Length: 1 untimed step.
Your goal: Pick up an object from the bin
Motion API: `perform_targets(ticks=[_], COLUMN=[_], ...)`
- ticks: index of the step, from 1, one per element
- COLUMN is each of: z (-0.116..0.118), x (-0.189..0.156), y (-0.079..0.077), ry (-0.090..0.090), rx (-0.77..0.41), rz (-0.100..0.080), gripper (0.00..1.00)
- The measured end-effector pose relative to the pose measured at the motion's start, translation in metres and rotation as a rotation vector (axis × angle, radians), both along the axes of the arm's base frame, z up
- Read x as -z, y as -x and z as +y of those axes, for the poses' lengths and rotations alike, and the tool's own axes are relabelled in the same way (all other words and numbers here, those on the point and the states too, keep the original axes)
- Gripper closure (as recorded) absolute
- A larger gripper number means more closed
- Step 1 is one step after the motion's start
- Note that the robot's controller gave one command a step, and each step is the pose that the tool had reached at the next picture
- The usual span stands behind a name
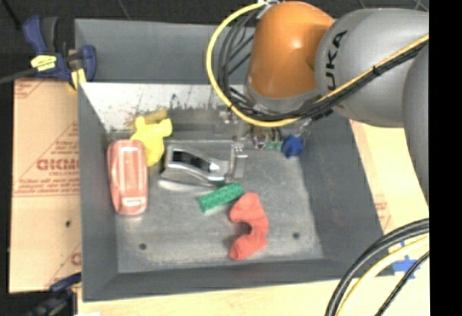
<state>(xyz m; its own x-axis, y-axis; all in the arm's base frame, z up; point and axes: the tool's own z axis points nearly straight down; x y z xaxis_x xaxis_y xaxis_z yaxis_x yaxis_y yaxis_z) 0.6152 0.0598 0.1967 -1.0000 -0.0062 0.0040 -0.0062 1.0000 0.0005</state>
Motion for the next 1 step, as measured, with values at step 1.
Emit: perform_targets(ticks=[1], z=[-0.0001], x=[-0.0052], y=[-0.0013], ry=[-0.001], rx=[0.001], rz=[-0.008], gripper=[0.00])
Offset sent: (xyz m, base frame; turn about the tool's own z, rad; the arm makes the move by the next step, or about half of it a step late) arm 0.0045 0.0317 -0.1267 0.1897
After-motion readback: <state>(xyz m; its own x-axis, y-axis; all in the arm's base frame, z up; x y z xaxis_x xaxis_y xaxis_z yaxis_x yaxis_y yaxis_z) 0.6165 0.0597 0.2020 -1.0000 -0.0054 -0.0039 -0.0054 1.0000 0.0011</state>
